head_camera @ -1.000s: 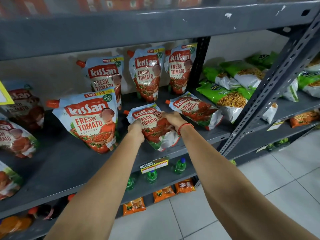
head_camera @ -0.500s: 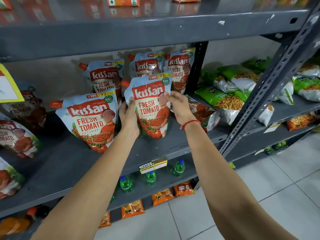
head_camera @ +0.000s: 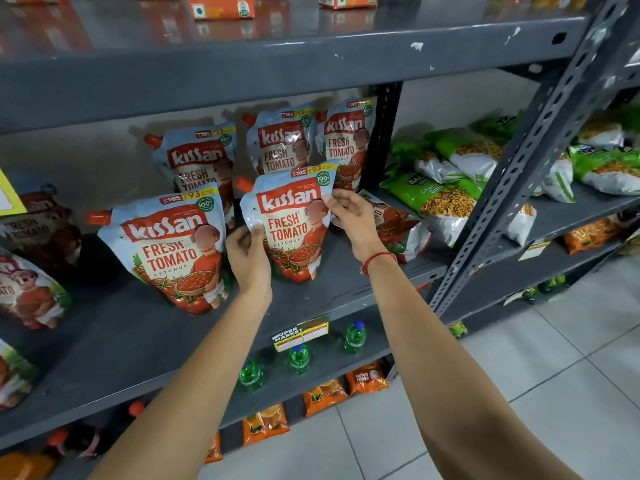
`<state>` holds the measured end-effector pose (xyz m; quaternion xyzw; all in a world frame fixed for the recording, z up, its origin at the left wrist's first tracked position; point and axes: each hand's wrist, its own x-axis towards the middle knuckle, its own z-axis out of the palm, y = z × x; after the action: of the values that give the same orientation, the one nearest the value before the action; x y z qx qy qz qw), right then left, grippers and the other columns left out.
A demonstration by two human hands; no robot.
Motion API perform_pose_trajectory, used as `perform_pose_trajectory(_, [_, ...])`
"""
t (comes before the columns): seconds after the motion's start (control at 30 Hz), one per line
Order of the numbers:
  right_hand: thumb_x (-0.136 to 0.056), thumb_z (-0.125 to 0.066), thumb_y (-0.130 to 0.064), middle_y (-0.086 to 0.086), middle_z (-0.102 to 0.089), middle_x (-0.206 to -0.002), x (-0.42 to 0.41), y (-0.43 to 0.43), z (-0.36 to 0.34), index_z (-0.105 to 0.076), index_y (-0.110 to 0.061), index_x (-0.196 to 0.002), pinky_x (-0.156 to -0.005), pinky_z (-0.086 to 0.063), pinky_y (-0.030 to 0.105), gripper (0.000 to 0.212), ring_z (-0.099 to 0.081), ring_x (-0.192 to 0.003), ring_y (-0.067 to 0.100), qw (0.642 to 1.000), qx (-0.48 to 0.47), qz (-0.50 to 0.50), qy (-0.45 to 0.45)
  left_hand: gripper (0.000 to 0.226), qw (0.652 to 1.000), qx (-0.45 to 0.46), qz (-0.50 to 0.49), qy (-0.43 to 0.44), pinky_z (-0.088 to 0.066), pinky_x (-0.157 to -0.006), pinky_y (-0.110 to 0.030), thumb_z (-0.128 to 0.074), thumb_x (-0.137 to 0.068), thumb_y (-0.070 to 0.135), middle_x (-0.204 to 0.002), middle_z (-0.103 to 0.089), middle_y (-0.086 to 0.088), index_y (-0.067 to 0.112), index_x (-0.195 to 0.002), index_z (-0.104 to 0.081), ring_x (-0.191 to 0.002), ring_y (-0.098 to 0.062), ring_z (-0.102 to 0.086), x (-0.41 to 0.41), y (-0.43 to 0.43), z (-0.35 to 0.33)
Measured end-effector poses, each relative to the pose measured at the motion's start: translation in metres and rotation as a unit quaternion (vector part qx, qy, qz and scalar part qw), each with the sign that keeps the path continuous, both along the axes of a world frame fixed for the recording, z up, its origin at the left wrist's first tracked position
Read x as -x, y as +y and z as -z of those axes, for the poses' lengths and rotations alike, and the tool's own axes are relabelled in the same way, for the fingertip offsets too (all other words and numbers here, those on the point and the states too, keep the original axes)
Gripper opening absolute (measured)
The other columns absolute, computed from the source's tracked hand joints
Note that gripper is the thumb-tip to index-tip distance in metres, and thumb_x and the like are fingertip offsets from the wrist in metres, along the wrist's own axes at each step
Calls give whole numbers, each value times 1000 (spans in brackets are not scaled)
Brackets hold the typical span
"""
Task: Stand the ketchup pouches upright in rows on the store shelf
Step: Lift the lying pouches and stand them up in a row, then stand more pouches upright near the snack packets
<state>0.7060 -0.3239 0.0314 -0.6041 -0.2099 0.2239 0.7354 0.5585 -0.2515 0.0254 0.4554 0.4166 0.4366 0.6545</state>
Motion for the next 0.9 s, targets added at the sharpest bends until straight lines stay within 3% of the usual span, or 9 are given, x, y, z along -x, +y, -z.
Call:
perform_pose_trajectory(0.07, [-84, -69, -14, -2, -65, -78, -5, -6, -3, -63, -11, -91, -68, -51, 18, 9, -62, -72, 3, 999, -2, 50, -20, 23, 997, 54, -39, 33, -46, -93, -39, -58, -88, 20, -108, -57, -4, 15, -108, -47, -99, -18, -56, -1, -19, 10])
perform_pose_trajectory(0.17, [-83, -70, -20, -6, -65, -73, -22, -17, -9, -66, -15, -83, -65, -50, 13, 7, -62, -65, -3, 987, 13, 134, -90, 13, 988, 144, 19, 53, -48, -79, -36, -54, -89, 19, -107, -60, -7, 18, -100, -47, -94, -20, -57, -8, -50, 22])
perform_pose_trajectory(0.27, [-83, -68, -25, 3, -69, -83, -48, -28, -13, -67, -8, -96, -78, -53, 30, 21, -65, -80, 14, 954, 155, 193, -169, 11, 971, 166, 141, 99, -46, -66, -25, -51, -90, 19, -102, -59, -3, 15, -100, -57, -92, -18, -56, -28, -66, 19])
perform_pose_trajectory(0.37, [-87, -61, -30, 18, -65, -112, -78, -39, -14, -62, -4, -110, -90, -49, 39, 36, -59, -109, 33, 887, 377, 134, -232, 10, 951, 167, 220, 137, -47, -72, -28, -50, -92, 20, -103, -56, -3, 17, -91, -59, -95, -18, -54, -58, -68, 13])
perform_pose_trajectory(0.47, [-91, -54, -36, 20, -57, -126, -91, -52, -3, -55, -5, -123, -96, -45, 42, 45, -51, -120, 36, 796, 533, 52, -281, 33, 938, 177, 245, 167, -48, -81, -29, -51, -92, 26, -110, -54, -6, 10, -120, -55, -102, -20, -53, -88, -64, 16])
perform_pose_trajectory(0.53, [-93, -51, -33, 18, -59, -128, -93, -62, 8, -56, -6, -123, -87, -49, 31, 41, -55, -119, 34, 766, 575, 15, -287, 41, 934, 172, 253, 185, -48, -82, -30, -50, -92, 27, -124, -54, -11, 8, -129, -49, -112, -25, -53, -104, -62, 20])
perform_pose_trajectory(0.6, [-95, -46, -25, 17, -55, -133, -89, -69, 15, -52, -6, -128, -75, -51, 19, 39, -54, -120, 31, 773, 582, -16, -253, 43, 935, 161, 250, 194, -48, -84, -32, -51, -92, 28, -133, -52, -13, 8, -130, -48, -113, -27, -53, -116, -61, 24])
perform_pose_trajectory(0.77, [-91, -45, -24, 20, -59, -122, -67, -75, 16, -60, -4, -114, -90, -48, 43, 34, -55, -113, 40, 731, 602, 17, -320, 40, 939, 179, 225, 189, -52, -82, -36, -51, -90, 27, -127, -56, -15, 8, -126, -50, -112, -31, -57, -132, -65, 32])
perform_pose_trajectory(0.9, [-87, -55, -39, 22, -63, -112, -78, -88, 16, -61, -2, -97, -80, -48, 38, 39, -60, -103, 38, 799, 557, 13, -227, 38, 940, 212, 201, 179, -51, -82, -37, -49, -91, 18, -128, -57, -16, 7, -127, -49, -113, -31, -57, -136, -64, 33])
